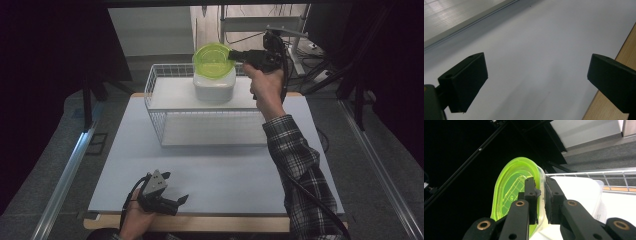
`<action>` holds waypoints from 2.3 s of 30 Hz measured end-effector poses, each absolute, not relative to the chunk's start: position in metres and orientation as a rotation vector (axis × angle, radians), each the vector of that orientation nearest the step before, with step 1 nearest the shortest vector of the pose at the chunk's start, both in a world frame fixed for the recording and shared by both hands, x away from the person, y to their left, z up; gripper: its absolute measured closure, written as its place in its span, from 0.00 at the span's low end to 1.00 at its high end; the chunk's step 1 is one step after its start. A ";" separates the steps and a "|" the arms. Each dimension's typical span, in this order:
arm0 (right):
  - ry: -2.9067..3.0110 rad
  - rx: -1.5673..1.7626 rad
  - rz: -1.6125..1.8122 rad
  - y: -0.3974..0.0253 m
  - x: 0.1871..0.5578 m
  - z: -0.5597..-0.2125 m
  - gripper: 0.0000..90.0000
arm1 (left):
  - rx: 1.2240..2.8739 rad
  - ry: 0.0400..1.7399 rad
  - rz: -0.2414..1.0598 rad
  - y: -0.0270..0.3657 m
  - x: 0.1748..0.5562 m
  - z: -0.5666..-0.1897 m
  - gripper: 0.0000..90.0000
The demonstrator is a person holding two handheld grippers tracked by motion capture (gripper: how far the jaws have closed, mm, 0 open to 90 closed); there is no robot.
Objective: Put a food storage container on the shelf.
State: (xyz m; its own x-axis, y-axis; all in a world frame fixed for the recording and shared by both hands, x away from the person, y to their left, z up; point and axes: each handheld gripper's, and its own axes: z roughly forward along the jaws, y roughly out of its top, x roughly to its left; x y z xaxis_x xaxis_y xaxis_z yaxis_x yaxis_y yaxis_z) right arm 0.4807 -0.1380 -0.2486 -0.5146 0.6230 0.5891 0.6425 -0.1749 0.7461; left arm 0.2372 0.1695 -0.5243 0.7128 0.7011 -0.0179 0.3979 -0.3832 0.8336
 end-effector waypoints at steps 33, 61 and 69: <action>-2.035 -1.570 -1.783 -0.132 0.504 -0.265 0.45 | 2.029 0.834 0.419 0.168 0.237 -0.525 0.03; -2.399 -1.270 -1.863 -0.161 0.437 -0.300 0.10 | 1.938 0.829 0.347 0.175 0.240 -0.525 0.03; -2.539 -1.172 -1.843 -0.159 0.411 -0.318 0.08 | 1.936 0.819 0.339 0.175 0.241 -0.526 0.03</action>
State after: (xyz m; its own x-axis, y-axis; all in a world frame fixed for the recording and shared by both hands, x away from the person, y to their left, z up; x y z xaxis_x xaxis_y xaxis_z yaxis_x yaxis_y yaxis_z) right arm 0.4109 -0.1591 -0.3180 -0.7362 0.6383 0.2249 0.4114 0.1583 0.8976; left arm 0.2408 0.1750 -0.5259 0.7346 0.6704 -0.1046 0.4002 -0.3036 0.8647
